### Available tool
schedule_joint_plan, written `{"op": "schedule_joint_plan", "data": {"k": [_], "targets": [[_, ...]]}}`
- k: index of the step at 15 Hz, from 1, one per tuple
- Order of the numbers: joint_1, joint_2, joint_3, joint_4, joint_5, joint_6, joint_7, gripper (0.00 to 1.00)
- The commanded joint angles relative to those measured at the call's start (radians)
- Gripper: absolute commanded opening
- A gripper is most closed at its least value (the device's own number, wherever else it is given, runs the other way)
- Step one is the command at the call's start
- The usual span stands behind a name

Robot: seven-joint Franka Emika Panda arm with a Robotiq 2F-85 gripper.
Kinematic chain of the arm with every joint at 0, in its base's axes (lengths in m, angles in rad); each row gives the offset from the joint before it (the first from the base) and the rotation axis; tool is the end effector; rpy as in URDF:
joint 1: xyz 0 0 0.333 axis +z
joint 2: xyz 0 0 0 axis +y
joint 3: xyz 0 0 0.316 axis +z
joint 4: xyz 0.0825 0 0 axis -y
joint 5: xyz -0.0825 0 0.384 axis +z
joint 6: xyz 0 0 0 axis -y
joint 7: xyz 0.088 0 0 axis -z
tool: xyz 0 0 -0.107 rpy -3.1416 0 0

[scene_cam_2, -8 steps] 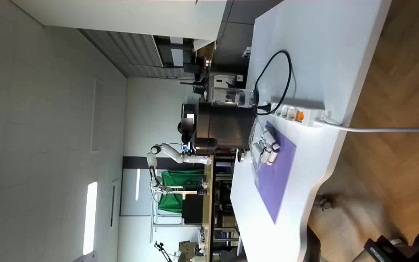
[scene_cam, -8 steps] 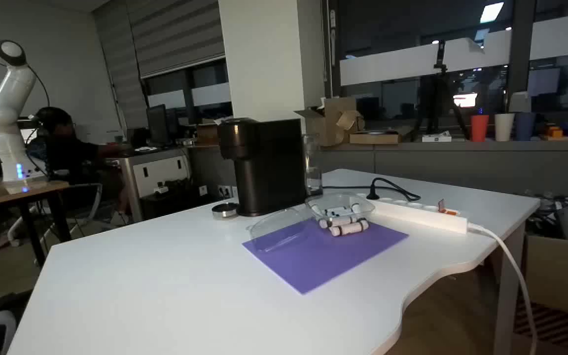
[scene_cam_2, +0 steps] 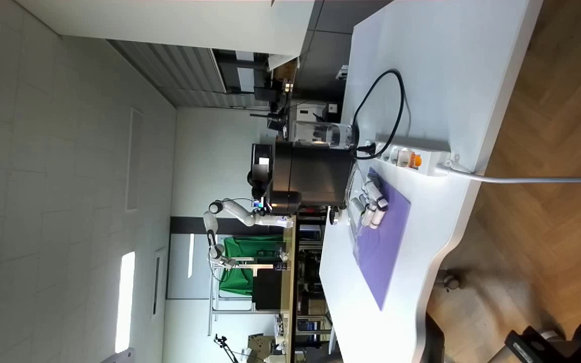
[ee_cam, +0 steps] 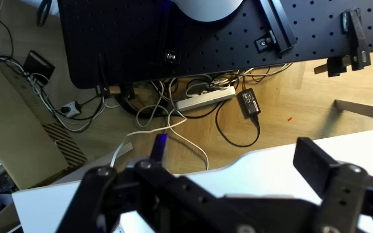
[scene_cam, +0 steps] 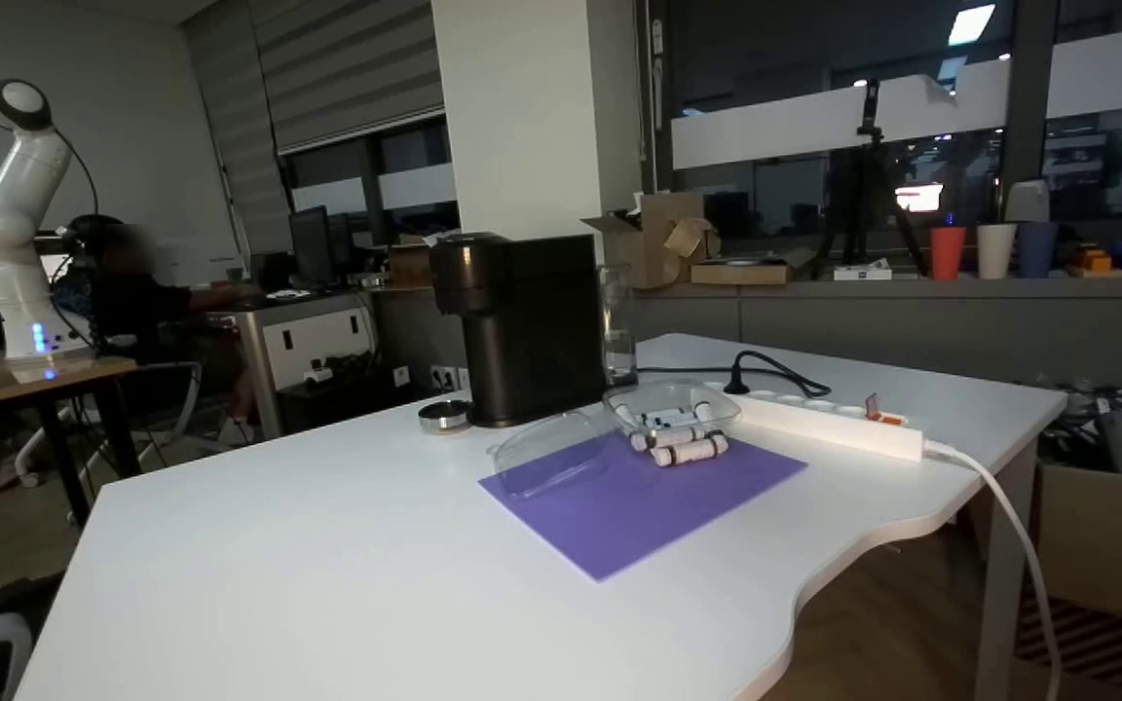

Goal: Pick up the bottle from the bowl and put it on the table

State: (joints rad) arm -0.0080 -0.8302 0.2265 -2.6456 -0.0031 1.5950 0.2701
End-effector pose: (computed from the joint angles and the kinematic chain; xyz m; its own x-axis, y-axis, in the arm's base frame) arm 0.2730 0.0623 0.4651 0.9715 -0.1600 -0.1747 -0.1191 -0.9674 0.2234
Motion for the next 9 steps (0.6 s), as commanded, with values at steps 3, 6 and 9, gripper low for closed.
{"op": "schedule_joint_plan", "data": {"k": [3, 6, 9], "targets": [[0.019, 0.004, -0.015, 0.001, -0.009, -0.001, 0.011, 1.0], [-0.036, 0.149, -0.05, 0.029, -0.116, 0.183, -0.049, 1.0], [-0.084, 0.319, -0.097, 0.065, -0.246, 0.412, -0.086, 1.0]]}}
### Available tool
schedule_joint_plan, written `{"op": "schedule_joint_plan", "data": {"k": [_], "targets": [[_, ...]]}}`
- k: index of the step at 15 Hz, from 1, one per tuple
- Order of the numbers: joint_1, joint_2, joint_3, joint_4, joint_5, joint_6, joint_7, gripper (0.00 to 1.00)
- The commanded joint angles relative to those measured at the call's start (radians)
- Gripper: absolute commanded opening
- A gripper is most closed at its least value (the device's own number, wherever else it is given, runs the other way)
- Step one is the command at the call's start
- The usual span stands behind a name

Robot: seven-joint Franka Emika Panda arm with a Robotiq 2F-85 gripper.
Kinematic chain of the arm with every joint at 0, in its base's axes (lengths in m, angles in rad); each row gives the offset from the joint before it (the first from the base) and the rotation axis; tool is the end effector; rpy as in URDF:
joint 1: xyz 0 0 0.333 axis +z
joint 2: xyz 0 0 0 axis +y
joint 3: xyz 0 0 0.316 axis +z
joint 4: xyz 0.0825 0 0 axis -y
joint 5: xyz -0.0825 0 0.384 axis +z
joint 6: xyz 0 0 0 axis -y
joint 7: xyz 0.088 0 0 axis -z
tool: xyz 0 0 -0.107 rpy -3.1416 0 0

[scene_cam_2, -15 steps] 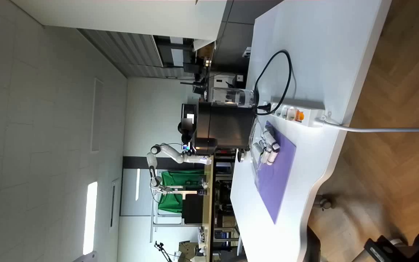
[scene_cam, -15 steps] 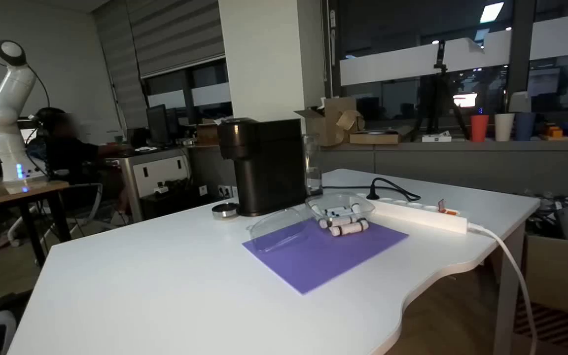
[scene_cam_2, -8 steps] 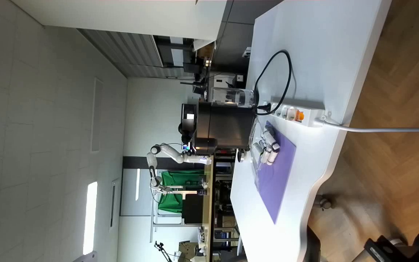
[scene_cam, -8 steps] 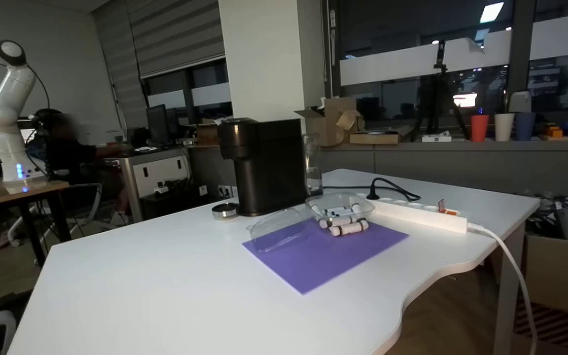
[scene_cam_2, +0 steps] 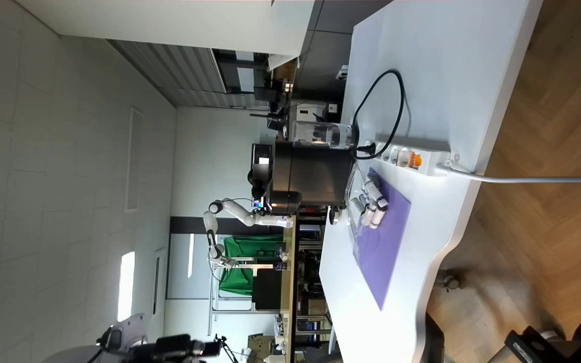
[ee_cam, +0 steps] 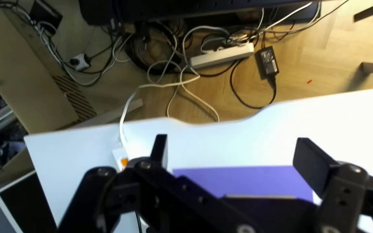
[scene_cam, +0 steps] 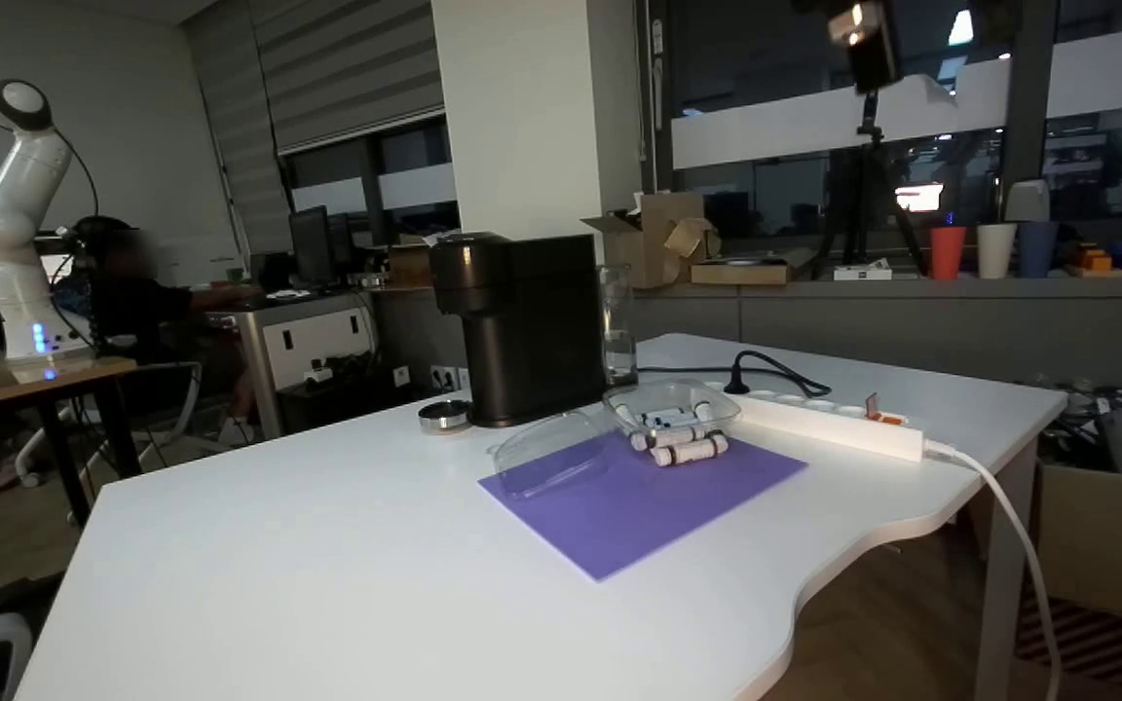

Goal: Pick up the bottle from the bowl and put it on the table

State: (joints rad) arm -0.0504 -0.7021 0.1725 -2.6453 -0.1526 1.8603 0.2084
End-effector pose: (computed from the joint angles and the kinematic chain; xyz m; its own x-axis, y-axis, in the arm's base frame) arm 0.3254 0.0279 0.4498 0.9953 -0.0868 -0.0437 -0.0723 -0.9616 0.2646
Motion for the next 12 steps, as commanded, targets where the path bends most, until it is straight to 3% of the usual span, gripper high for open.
{"op": "schedule_joint_plan", "data": {"k": [1, 5, 8, 10, 11, 12], "targets": [[-0.062, 0.254, -0.054, 0.085, -0.135, 0.211, -0.018, 1.0], [-0.133, 0.51, -0.086, 0.227, -0.269, 0.367, 0.054, 1.0], [-0.128, 0.686, -0.132, 0.408, -0.277, 0.337, 0.036, 1.0], [-0.11, 0.773, -0.166, 0.525, -0.255, 0.255, 0.0, 1.0], [-0.096, 0.676, -0.176, 0.388, -0.26, 0.341, 0.005, 1.0], [-0.091, 0.711, -0.187, 0.425, -0.258, 0.331, -0.001, 1.0]]}}
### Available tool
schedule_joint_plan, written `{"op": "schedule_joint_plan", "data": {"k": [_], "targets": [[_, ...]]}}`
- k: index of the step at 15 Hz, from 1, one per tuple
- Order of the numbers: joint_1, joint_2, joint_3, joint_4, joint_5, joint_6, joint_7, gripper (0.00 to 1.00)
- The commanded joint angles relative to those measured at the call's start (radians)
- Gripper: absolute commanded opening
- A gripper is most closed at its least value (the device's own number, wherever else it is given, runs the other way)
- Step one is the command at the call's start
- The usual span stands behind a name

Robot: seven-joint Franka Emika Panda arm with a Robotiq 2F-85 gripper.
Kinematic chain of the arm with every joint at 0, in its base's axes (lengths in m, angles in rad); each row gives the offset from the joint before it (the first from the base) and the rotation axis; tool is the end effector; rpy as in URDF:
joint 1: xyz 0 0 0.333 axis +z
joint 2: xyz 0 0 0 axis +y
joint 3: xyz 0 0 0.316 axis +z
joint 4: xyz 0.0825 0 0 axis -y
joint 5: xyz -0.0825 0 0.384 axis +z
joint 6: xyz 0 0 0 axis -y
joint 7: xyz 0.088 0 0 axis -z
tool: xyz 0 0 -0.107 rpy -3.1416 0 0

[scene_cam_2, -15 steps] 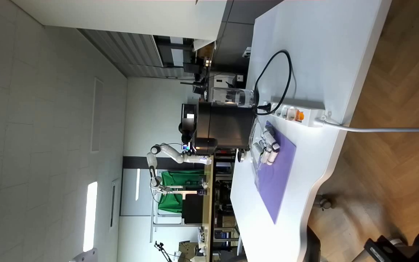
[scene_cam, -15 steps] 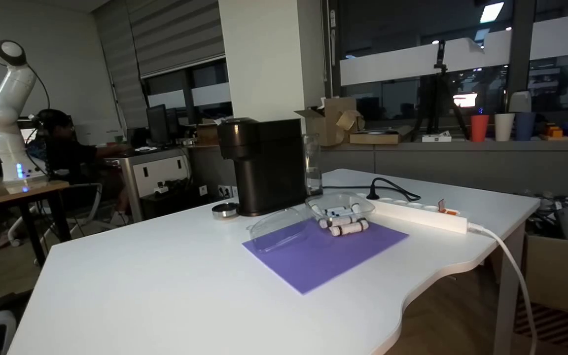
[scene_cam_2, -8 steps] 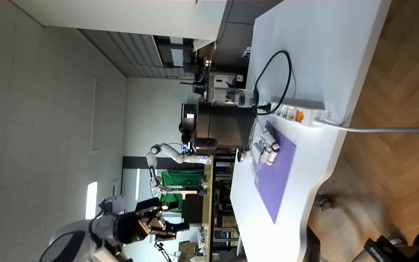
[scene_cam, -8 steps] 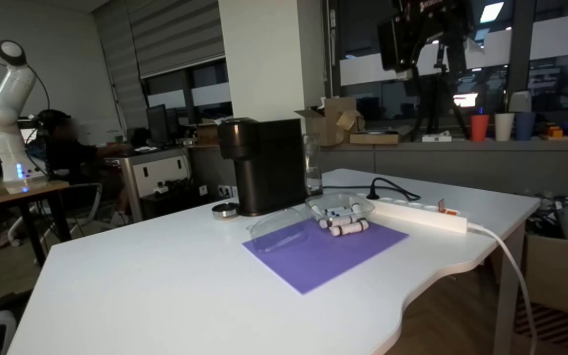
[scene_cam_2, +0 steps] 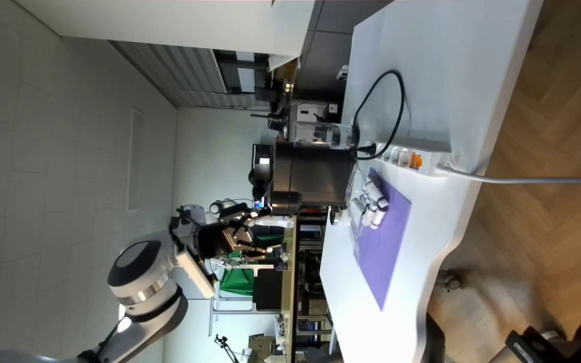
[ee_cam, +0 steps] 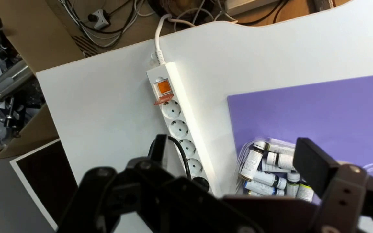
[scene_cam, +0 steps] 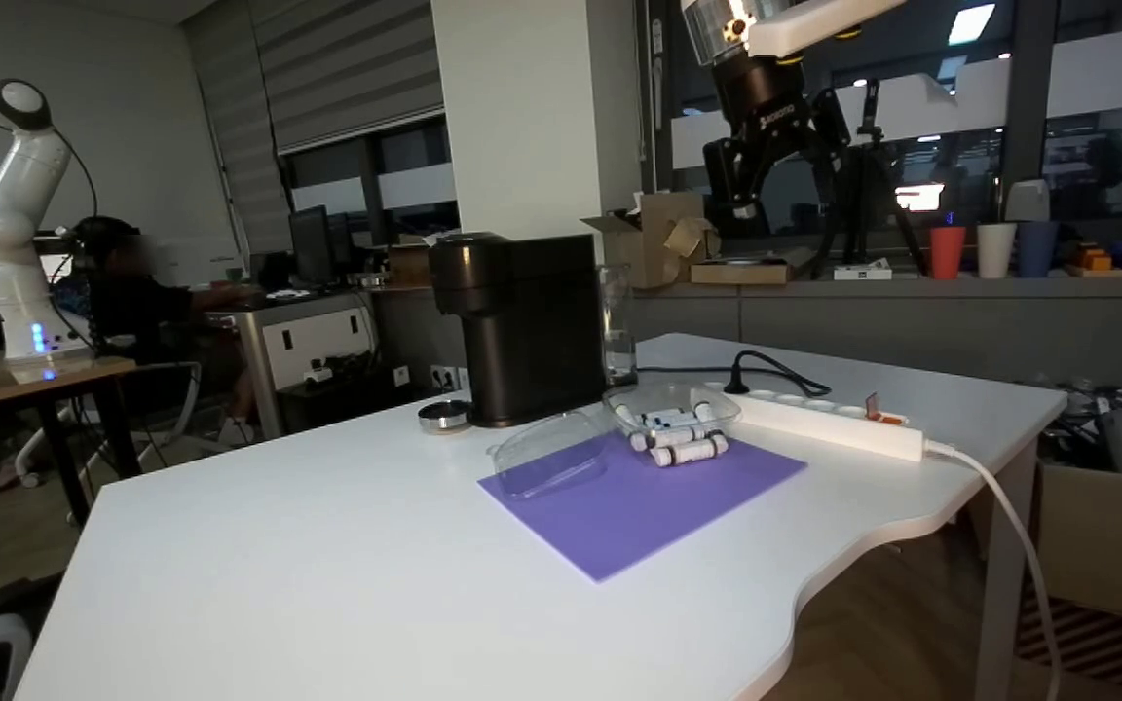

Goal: Pick up the bottle from the bowl and put it on the table

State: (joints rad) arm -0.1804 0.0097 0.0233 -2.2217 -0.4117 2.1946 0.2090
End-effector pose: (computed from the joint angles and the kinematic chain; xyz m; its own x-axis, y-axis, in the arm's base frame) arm 0.5165 -0.0962 0.3699 0.9929 -0.1183 -0.0081 -0.1093 -0.9395 0.3245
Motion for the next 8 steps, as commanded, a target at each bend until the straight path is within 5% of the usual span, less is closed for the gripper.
{"op": "schedule_joint_plan", "data": {"k": [1, 8], "targets": [[0.043, 0.01, -0.045, 0.004, 0.002, 0.004, -0.003, 1.0], [0.054, -0.014, -0.046, -0.02, 0.001, 0.005, -0.002, 1.0]]}}
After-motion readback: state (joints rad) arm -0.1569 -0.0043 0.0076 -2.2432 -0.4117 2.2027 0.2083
